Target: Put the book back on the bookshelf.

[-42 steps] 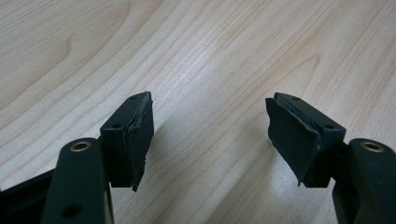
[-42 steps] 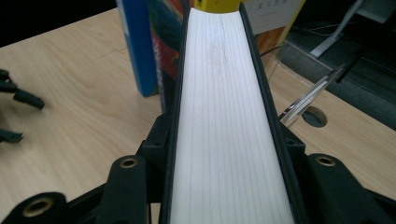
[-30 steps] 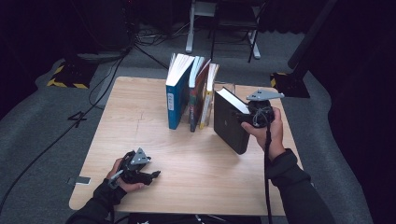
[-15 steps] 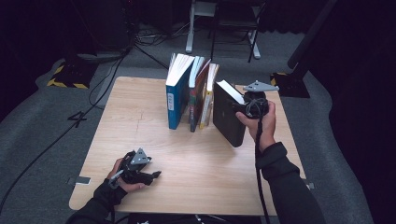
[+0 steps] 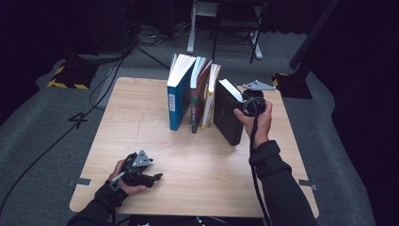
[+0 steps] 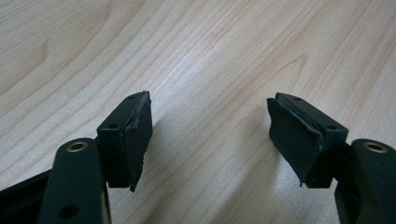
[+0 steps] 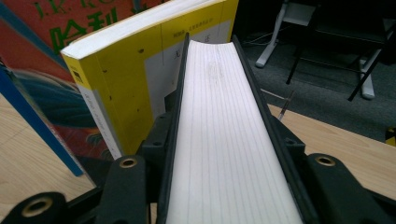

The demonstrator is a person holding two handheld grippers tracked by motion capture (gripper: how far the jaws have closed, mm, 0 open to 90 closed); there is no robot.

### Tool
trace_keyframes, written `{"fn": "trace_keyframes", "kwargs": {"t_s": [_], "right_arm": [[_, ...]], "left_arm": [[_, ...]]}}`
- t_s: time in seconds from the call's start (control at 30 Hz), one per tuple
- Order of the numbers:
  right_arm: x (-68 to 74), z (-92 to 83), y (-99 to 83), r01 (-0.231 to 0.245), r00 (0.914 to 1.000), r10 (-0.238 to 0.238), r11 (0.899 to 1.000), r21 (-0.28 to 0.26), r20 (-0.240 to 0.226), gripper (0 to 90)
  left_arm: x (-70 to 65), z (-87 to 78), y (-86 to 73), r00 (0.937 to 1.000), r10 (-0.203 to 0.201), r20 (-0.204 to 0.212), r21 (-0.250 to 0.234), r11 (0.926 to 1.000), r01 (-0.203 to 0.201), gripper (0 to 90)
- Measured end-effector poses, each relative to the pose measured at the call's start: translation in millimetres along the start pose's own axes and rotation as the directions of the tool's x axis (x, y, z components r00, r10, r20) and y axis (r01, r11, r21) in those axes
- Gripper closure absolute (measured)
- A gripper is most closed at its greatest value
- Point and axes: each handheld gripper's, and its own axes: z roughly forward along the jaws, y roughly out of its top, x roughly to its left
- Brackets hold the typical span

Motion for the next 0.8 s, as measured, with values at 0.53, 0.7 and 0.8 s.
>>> {"fn": "trace_keyframes", "kwargs": {"t_s": [0.53,0.7,0.8], "right_arm": [[-4.2,-10.3,-11.1,0.035,0.9986,-0.032,0.997,0.073,-0.041,52.0],[-5.8,-12.7,-14.4,0.029,0.9986,-0.025,0.996,0.086,-0.048,51.4],[-8.0,-12.8,-14.5,0.02,0.9981,-0.015,0.995,0.093,-0.06,50.5]], "left_arm": [[-2.6,1.5,1.8,0.9999,0.014,-0.002,0.007,0.9999,-0.014,30.1],[-2.8,1.6,1.7,0.9999,0.013,-0.002,0.007,0.9999,-0.013,30.1],[-2.5,1.6,1.5,0.9999,0.015,-0.001,0.005,0.9999,-0.015,30.1]]}}
